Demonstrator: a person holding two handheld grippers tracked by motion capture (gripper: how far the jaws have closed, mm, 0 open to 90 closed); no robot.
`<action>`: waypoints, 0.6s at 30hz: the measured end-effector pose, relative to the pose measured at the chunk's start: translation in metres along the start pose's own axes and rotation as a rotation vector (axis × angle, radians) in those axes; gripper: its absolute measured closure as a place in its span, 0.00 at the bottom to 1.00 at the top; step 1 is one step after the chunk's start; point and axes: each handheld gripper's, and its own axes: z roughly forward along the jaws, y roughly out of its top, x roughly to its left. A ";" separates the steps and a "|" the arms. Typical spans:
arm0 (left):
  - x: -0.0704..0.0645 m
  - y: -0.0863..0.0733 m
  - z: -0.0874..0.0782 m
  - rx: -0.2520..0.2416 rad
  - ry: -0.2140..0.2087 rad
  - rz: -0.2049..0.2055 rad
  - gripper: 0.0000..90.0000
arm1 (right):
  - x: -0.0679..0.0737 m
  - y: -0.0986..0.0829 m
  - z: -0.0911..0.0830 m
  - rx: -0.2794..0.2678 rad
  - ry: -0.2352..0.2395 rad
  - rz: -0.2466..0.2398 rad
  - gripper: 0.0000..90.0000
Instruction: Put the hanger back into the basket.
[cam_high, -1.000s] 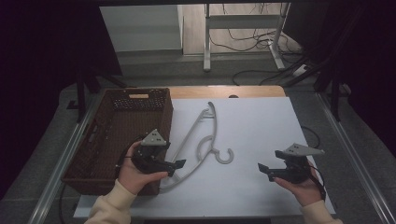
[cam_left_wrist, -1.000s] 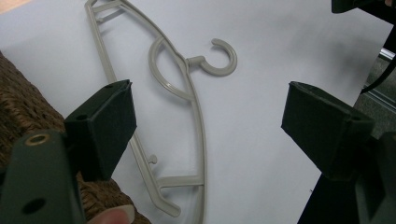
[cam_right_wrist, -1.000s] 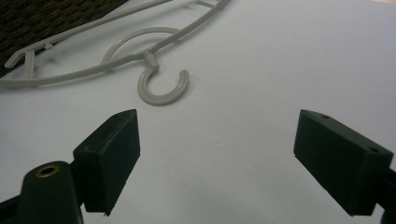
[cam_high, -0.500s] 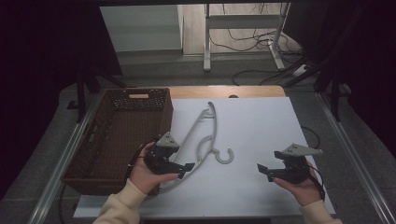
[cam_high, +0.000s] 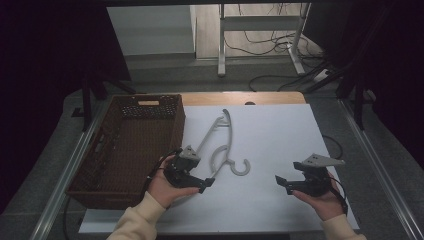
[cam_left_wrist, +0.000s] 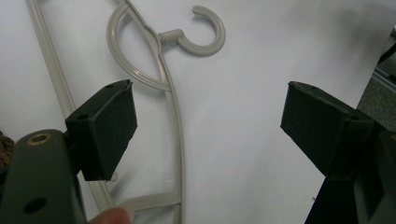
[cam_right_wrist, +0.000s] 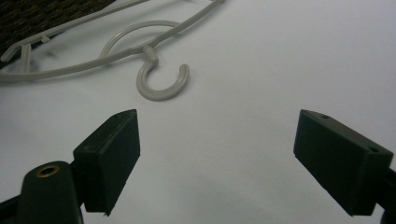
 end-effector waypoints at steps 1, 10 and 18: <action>-0.001 0.000 0.001 0.002 0.000 0.003 0.20 | 0.000 0.000 0.000 -0.002 0.000 -0.001 0.17; -0.004 0.004 0.010 0.015 -0.009 -0.001 0.20 | -0.001 0.000 0.000 0.000 -0.001 0.001 0.17; -0.008 0.007 0.021 0.031 -0.018 -0.005 0.20 | -0.001 -0.001 0.000 0.002 0.001 -0.002 0.17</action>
